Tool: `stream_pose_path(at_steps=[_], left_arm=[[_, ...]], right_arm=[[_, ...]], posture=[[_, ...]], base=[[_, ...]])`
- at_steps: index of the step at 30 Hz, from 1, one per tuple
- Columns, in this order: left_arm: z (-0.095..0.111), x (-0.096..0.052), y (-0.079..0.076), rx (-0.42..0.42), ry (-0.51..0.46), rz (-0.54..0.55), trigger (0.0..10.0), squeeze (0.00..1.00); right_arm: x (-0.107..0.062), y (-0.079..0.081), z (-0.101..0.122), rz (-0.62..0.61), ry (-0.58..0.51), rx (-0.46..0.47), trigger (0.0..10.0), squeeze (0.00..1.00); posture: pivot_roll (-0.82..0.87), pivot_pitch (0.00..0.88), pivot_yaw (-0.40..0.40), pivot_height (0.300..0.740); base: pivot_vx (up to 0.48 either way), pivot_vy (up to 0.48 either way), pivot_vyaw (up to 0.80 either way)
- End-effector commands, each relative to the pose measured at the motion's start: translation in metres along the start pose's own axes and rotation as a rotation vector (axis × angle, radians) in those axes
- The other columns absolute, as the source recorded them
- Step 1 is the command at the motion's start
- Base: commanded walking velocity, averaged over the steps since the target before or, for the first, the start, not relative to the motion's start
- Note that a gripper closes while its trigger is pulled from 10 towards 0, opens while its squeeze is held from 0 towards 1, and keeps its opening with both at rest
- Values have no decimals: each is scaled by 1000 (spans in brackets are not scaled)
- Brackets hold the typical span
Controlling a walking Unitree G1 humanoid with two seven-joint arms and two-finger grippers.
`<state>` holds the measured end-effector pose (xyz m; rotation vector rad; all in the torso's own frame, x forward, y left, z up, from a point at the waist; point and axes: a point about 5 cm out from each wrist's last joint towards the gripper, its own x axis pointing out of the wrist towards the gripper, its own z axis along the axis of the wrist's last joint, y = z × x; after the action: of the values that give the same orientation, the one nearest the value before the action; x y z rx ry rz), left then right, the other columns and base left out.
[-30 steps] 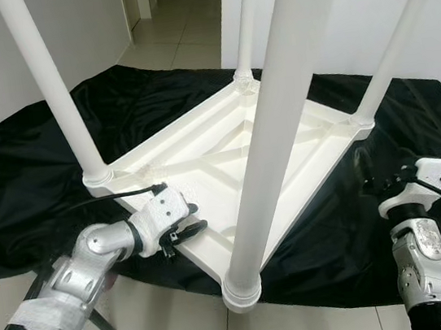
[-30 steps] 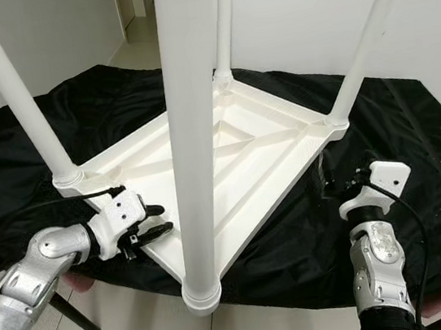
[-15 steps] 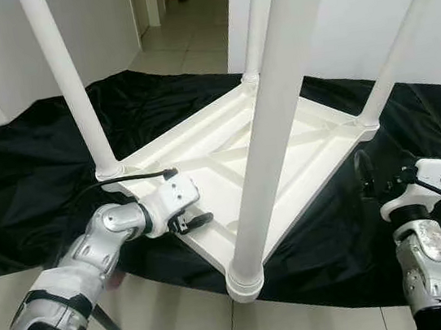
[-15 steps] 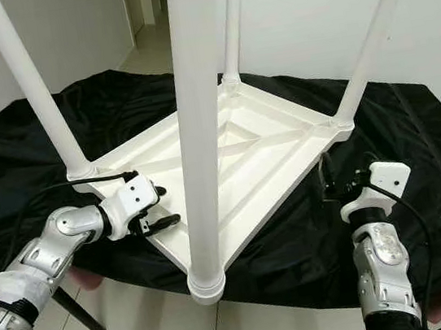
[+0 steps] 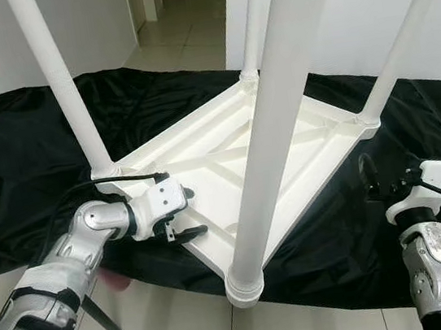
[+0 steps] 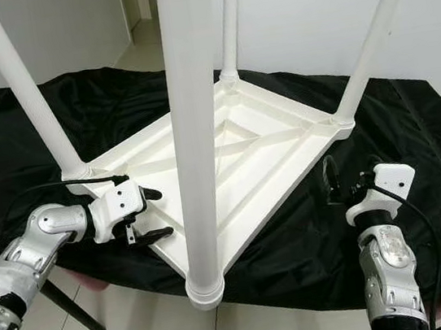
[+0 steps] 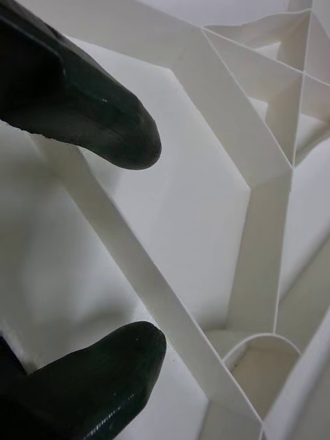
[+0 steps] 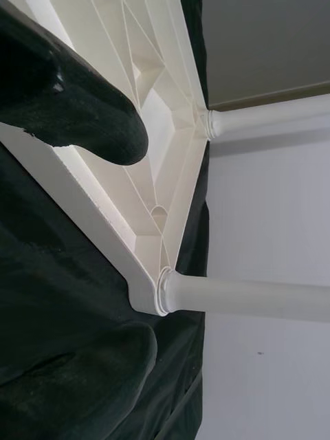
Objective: Building children table
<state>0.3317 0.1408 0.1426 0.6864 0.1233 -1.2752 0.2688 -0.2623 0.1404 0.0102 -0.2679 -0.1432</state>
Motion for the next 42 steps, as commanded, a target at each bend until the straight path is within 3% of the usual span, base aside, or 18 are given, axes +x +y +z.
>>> stream_pose_path(at_steps=[1, 7, 23, 30, 37, 42], left_arm=[[1, -5, 2, 11, -6, -32, 10000, 0], [2, 5, 9, 74, 33, 20, 10000, 0], [10, 27, 17, 160, 96, -10, 10000, 0], [11, 33, 19, 148, 115, -20, 10000, 0], [10, 40, 22, 79, 158, -11, 10000, 0], [8, 42, 28, -37, 173, 44, 10000, 0]], right_arm=[[-2, -6, 2, -15, 4, -8, 10000, 0], [-1, -6, 2, -17, 9, -10, 10000, 0], [2, -6, 7, -27, 0, -27, 10000, 0], [-1, -3, 6, -36, 2, -28, 10000, 0], [1, -2, 7, -39, -1, -29, 10000, 0], [2, -1, 8, -43, -2, -32, 10000, 0]], posture=[[-31, 0, -49, 740], [-31, 0, -52, 740], [-54, 3, -28, 740], [-62, 14, -15, 740], [-65, 22, -12, 740], [-61, 30, -8, 740]], base=[[0, 0, 0], [0, 0, 0], [0, 0, 0], [0, 0, 0], [0, 0, 0], [0, 0, 0]])
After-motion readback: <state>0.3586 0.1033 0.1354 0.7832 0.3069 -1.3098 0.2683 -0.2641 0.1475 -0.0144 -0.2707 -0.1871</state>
